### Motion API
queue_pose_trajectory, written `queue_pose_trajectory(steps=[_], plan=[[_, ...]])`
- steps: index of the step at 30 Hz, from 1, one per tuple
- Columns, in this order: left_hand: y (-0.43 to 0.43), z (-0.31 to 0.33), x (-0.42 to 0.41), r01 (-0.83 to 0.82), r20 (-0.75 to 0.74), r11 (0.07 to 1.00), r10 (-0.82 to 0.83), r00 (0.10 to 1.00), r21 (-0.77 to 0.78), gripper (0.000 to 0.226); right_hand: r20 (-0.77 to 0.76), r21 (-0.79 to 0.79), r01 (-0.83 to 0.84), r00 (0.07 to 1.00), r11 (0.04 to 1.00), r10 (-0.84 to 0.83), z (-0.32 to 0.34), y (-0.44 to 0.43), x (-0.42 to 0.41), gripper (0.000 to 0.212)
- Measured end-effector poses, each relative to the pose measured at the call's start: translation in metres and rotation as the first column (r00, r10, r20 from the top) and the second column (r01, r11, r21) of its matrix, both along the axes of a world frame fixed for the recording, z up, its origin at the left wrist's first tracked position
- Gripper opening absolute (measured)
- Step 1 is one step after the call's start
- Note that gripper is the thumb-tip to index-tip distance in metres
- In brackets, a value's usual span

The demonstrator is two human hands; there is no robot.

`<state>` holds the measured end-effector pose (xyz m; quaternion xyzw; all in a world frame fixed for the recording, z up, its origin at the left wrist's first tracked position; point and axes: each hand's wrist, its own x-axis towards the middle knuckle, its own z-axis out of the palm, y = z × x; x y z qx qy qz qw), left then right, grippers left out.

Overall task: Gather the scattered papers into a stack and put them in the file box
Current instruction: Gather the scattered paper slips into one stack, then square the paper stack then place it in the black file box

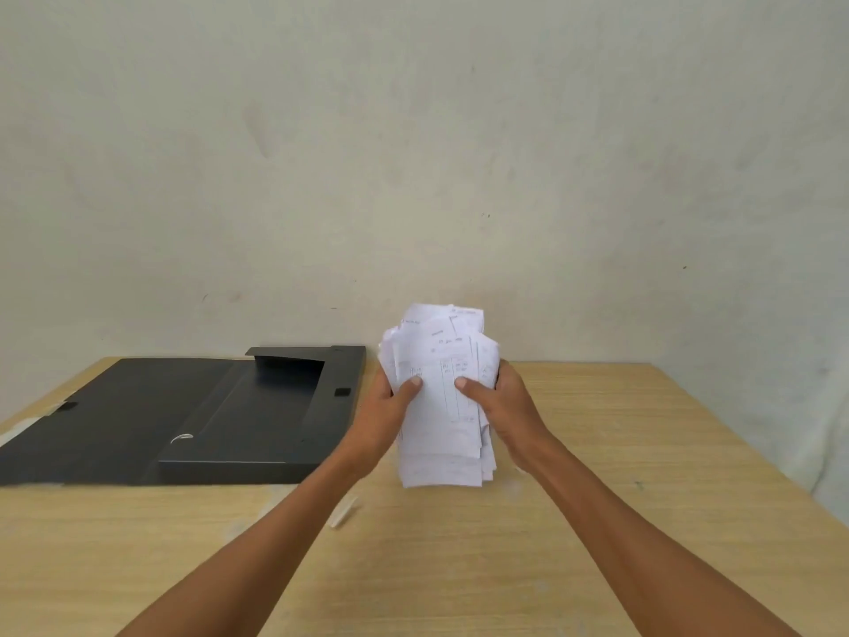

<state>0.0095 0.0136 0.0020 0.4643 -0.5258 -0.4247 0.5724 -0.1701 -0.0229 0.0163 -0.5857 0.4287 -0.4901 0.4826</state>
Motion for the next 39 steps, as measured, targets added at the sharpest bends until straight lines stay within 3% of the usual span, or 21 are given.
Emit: queue_pose_trajectory(steps=[3, 6, 13, 16, 20, 25, 30, 35, 39], plan=[[-0.003, 0.007, -0.001, -0.029, 0.036, 0.997, 0.032, 0.999, -0.073, 0.043, -0.012, -0.067, 0.035, 0.999, 0.997, -0.036, 0.008, 0.001, 0.000, 0.055], [0.002, -0.011, -0.004, -0.041, 0.079, 0.998, 0.044, 0.996, -0.046, 0.053, -0.054, -0.093, 0.020, 0.998, 0.995, -0.025, -0.004, 0.006, 0.000, 0.062], [0.010, -0.029, -0.014, -0.072, 0.121, 0.997, 0.075, 0.990, -0.025, 0.056, -0.079, -0.065, 0.031, 0.996, 0.997, -0.036, -0.029, 0.011, 0.003, 0.041], [0.010, -0.025, -0.015, -0.094, 0.112, 0.995, 0.098, 0.989, -0.047, 0.053, -0.074, -0.111, 0.029, 0.997, 0.993, -0.038, -0.023, 0.010, 0.004, 0.052], [0.012, -0.027, -0.017, -0.070, 0.109, 0.997, 0.075, 0.991, -0.043, 0.058, -0.039, -0.042, -0.003, 0.999, 0.999, 0.001, -0.032, 0.017, 0.003, 0.070], [0.011, -0.023, -0.020, -0.085, 0.105, 0.993, 0.093, 0.990, -0.081, 0.058, -0.011, -0.079, -0.005, 1.000, 0.997, 0.004, -0.027, 0.018, 0.005, 0.056], [0.010, -0.037, -0.014, -0.003, 0.100, 1.000, 0.002, 0.995, 0.008, 0.061, -0.098, 0.022, -0.041, 0.994, 0.999, 0.043, -0.040, 0.021, 0.002, 0.050], [0.013, -0.024, -0.021, -0.059, 0.038, 0.995, 0.062, 0.997, -0.075, 0.049, -0.178, -0.094, -0.029, 0.984, 0.995, 0.012, -0.020, 0.020, 0.011, 0.032], [0.013, -0.023, -0.019, -0.081, 0.095, 0.992, 0.090, 0.991, -0.096, 0.050, -0.124, -0.088, -0.030, 0.992, 0.996, 0.019, -0.024, 0.019, 0.006, 0.042]])
